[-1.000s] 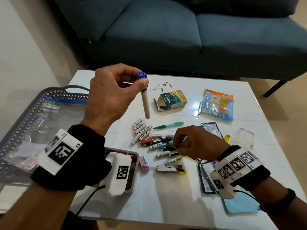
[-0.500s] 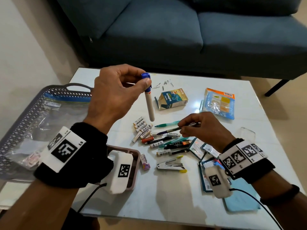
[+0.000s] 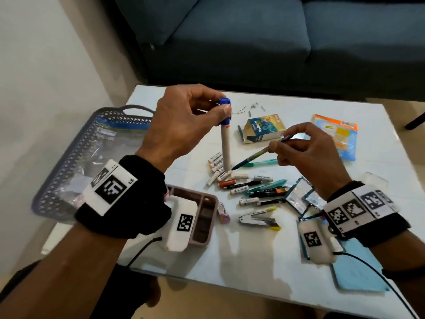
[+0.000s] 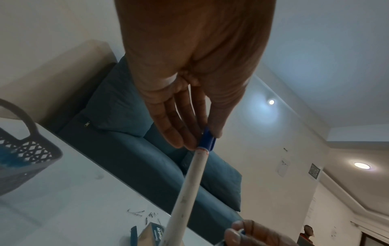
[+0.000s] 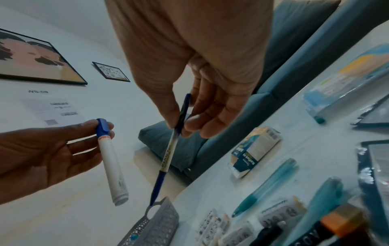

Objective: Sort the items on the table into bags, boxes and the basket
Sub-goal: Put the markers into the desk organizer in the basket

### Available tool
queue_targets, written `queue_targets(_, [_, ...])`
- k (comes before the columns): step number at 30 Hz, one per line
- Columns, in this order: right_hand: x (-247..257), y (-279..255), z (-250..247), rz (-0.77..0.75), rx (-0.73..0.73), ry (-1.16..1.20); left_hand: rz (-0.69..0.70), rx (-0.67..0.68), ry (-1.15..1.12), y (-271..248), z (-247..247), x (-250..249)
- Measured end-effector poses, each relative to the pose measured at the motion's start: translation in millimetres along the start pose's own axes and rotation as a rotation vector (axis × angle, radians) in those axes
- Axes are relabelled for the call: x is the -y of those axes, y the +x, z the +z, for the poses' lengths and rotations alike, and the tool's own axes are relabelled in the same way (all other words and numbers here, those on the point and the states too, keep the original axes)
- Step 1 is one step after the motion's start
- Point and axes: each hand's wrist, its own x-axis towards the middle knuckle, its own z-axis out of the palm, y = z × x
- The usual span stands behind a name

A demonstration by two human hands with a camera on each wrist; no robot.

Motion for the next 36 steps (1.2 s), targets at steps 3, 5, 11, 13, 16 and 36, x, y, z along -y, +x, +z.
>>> queue_targets(3, [12.4, -6.4, 13.1, -0.037, 0.063, 0.008, -0.014, 0.06, -0.018, -11.2, -19.4, -1.4])
queue_targets(5, [19.6, -12.8, 23.4, -0.079, 0.114, -0.004, -0.021, 0.091, -0.022, -20.6, -32.1, 2.6])
queue_targets(11, [28.9, -30.8, 57.3, -0.232, 0.286, -0.239, -0.048, 0.243, 0.077, -44.3, -42.1, 27.6])
queue_targets(13, [29.3, -31.7, 65.1, -0.298, 0.324, -0.311, -0.035, 0.296, 0.138, -48.4, -44.3, 32.5])
queue_targets(16, [29.3, -29.4, 73.8, -0.346, 0.345, -0.338, -0.036, 0.327, 0.178, -50.6, -48.6, 37.2])
queue_targets(36, [4.4, 11.5, -18.1, -0.171, -0.011, -0.388, 0.03, 0.574, 0.578, -25.8, -2.6, 45.9])
